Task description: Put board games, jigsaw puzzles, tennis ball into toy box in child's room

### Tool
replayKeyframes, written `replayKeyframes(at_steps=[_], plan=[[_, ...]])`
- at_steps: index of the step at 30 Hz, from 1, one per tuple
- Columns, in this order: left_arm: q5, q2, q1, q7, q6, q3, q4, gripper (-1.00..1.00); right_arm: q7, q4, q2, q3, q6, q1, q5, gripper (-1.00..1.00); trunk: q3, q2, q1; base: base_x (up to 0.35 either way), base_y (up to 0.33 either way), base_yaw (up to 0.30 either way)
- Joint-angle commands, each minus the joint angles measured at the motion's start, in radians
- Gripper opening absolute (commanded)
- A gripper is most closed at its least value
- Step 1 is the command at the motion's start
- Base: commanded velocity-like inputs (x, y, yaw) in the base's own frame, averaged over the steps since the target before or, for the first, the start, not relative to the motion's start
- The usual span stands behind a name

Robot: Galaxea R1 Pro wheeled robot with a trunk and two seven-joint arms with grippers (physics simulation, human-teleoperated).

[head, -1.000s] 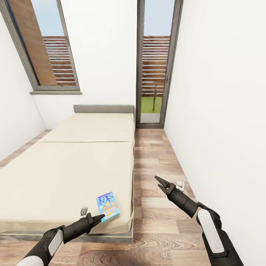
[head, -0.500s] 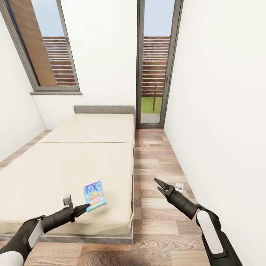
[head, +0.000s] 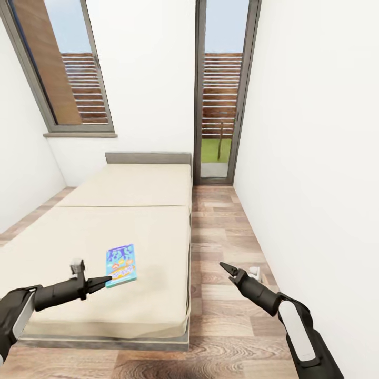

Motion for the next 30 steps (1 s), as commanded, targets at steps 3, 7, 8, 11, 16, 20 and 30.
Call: replayKeyframes(at_steps=[3, 7, 8, 11, 16, 20, 30], plan=[[-0.002, 0.039, 0.0, -0.083, 0.03, -0.004, -0.03, -1.0, -0.019, 0.005, 0.001, -0.002, 0.007, -0.004, 0.001, 1.0, 0.009, 0.021, -0.012, 0.0, 0.0, 0.0], [-0.004, 0.065, 0.0, -0.15, 0.038, -0.01, -0.044, -1.0, -0.025, 0.01, -0.002, 0.031, 0.008, -0.008, 0.002, 1.0, 0.021, 0.049, -0.027, 0.0, 0.0, 0.0], [-0.004, 0.071, 0.001, -0.164, 0.039, -0.011, -0.047, -1.0, -0.028, 0.012, -0.004, 0.052, 0.008, -0.009, 0.002, 1.0, 0.024, 0.056, -0.031, 0.0, 0.0, 0.0], [-0.004, 0.077, 0.001, -0.18, 0.041, -0.013, -0.05, -1.0, -0.03, 0.013, -0.007, 0.078, 0.007, -0.01, 0.004, 1.0, 0.034, 0.077, -0.042, 0.0, 0.0, 0.0], [-0.004, 0.08, 0.003, -0.18, 0.043, -0.014, -0.053, -1.0, -0.03, 0.015, -0.009, 0.098, -0.009, -0.01, 0.005, 1.0, 0.049, 0.112, -0.062, 0.0, 0.0, 0.0], [-0.004, 0.094, 0.003, -0.18, 0.043, -0.015, -0.054, -1.0, -0.027, 0.015, -0.011, 0.103, -0.042, -0.01, 0.004, 1.0, 0.062, 0.14, -0.077, 0.0, 0.0, 0.0], [-0.004, 0.117, 0.002, -0.18, 0.043, -0.038, -0.054, -1.0, -0.026, 0.015, -0.012, 0.105, -0.072, -0.01, 0.005, 1.0, 0.093, 0.21, -0.115, 0.0, 0.0, 0.0]])
